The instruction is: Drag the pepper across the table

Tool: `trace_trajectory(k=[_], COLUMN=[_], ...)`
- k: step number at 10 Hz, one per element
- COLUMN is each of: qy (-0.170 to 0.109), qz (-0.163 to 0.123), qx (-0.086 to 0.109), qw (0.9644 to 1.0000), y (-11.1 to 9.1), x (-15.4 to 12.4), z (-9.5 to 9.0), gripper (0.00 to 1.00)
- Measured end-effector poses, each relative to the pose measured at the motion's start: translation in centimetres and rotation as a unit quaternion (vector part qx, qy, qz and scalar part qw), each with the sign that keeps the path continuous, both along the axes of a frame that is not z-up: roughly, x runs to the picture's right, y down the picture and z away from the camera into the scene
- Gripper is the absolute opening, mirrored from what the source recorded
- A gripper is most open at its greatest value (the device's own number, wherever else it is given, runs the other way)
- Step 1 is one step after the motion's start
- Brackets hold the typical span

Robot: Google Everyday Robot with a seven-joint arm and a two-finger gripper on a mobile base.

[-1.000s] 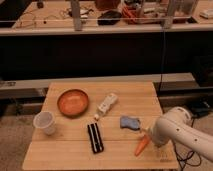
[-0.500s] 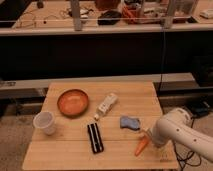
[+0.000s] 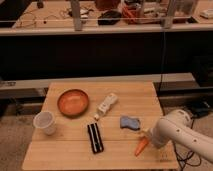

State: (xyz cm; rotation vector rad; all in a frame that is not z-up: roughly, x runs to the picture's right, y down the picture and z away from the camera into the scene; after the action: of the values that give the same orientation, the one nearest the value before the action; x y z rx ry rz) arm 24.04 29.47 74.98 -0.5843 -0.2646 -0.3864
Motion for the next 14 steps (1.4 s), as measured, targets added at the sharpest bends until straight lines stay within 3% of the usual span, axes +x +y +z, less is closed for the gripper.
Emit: trace_trajectory(k=[4, 6, 9, 10, 14], qy=[-0.003, -0.004, -0.006, -0.007, -0.014], qz=[-0.003, -0.002, -0.005, -0.006, -0.004], qx=[0.000, -0.001, -0.002, -0.001, 0.001], qw=[1.0000, 1.0000, 1.0000, 1.0000, 0.9999], y=[0.4, 0.7, 1.2, 1.2, 1.4], x=[0.0, 0.2, 0.3, 0.3, 0.6], z=[0.3, 0.4, 0.5, 0.6, 0.7], gripper=[0.79, 0.70, 0.72, 0.68, 0.27])
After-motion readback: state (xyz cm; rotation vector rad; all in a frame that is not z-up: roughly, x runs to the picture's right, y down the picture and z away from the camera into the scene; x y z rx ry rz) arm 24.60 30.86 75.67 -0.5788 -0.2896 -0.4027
